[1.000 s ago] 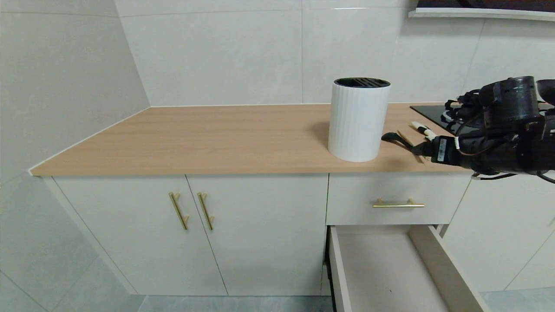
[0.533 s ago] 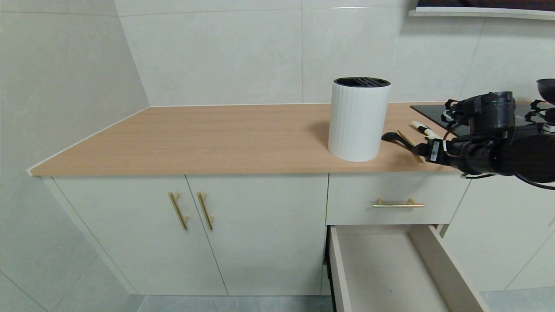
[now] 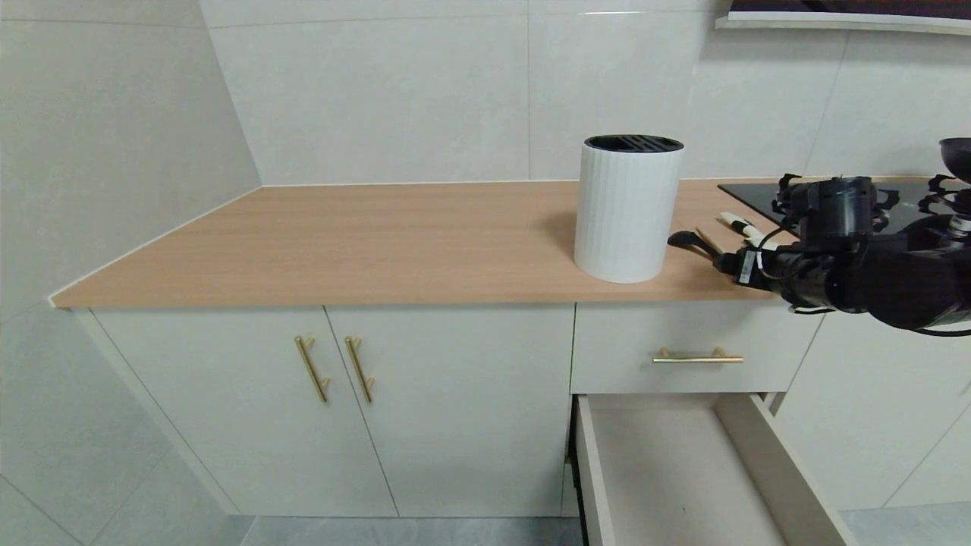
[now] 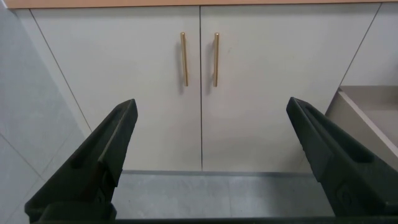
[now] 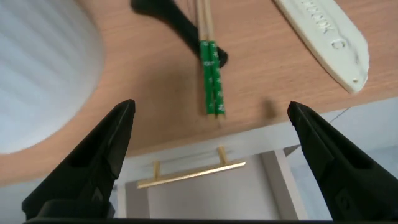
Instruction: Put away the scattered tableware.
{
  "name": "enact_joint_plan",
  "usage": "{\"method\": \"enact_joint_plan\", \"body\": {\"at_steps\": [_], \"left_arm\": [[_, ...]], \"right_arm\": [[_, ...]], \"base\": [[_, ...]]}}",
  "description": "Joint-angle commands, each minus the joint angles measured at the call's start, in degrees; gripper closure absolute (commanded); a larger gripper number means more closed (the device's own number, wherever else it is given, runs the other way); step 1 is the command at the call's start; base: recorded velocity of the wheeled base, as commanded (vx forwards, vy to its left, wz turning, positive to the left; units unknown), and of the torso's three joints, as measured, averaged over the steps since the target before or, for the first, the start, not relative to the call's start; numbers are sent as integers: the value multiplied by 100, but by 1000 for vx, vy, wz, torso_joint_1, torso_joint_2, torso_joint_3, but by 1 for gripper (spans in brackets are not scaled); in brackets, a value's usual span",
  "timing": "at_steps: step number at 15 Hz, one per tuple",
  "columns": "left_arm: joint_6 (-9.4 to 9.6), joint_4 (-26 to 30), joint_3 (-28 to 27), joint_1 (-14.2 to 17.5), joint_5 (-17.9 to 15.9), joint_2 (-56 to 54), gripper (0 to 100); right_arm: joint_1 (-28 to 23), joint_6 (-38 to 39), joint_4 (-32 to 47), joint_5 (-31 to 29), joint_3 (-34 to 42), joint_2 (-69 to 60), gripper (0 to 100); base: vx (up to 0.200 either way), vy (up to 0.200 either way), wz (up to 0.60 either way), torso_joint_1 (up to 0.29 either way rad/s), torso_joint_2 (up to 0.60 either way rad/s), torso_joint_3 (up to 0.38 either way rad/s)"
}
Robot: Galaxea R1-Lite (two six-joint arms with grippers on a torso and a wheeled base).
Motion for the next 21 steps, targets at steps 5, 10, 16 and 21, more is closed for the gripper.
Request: {"method": "enact_joint_plan", "body": {"at_steps": [5,10,16,21], "left_arm": [[0,-1,2,2,2,2,0],[0,-1,2,-6,2,2,0],[0,-1,2,2,2,2,0],[0,-1,2,2,2,2,0]], "right_arm": [[-9,-1,-47,-16,-43,146,0],[-9,-1,-47,-16,-43,216,100],[-9,8,-38,-16,-25,49,100],[-9,-1,375,1,212,-698,100]], "base": [[0,0,0,0,0,0],[0,0,0,0,0,0],[0,0,0,0,0,0],[0,0,0,0,0,0]]}}
